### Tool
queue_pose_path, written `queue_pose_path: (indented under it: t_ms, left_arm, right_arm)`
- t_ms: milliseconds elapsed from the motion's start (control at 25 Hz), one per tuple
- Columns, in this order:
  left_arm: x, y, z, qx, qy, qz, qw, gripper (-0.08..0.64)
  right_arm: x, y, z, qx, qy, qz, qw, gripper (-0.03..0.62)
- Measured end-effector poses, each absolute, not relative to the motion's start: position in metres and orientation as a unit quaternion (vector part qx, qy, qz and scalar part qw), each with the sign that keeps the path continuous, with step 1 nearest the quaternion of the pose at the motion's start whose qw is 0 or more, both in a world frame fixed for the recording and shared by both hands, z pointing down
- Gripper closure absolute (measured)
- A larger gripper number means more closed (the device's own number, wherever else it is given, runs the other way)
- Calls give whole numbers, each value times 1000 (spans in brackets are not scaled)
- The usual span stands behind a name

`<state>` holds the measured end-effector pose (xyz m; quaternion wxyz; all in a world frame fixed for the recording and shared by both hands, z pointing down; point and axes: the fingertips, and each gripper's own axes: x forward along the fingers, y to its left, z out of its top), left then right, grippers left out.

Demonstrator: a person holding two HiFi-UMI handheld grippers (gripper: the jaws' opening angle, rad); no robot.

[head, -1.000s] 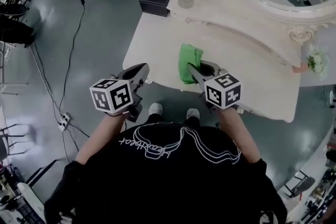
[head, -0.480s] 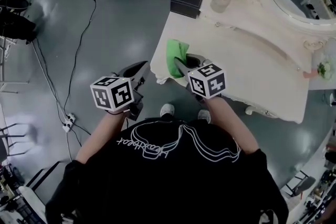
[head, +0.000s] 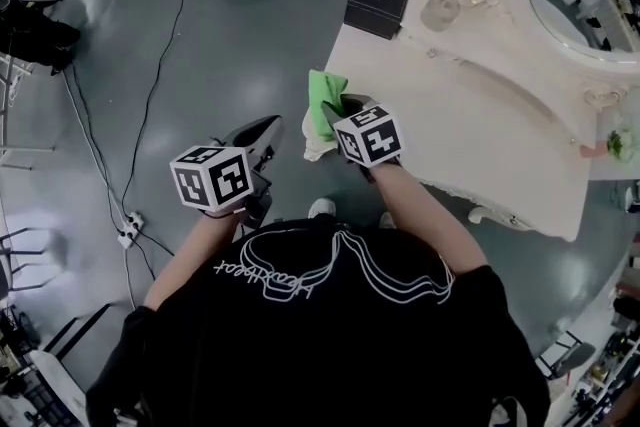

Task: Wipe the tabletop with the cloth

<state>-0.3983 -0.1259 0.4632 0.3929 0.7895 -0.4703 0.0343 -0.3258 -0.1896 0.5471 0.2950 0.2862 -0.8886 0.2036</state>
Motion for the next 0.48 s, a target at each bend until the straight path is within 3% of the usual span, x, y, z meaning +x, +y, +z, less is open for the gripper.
queue_pose_path:
  t_ms: [480]
  left_arm:
    - [-400,-126,471,788,-465,37,402,557]
  right_arm:
    - [-323,-200,578,301,-868,190,346,535]
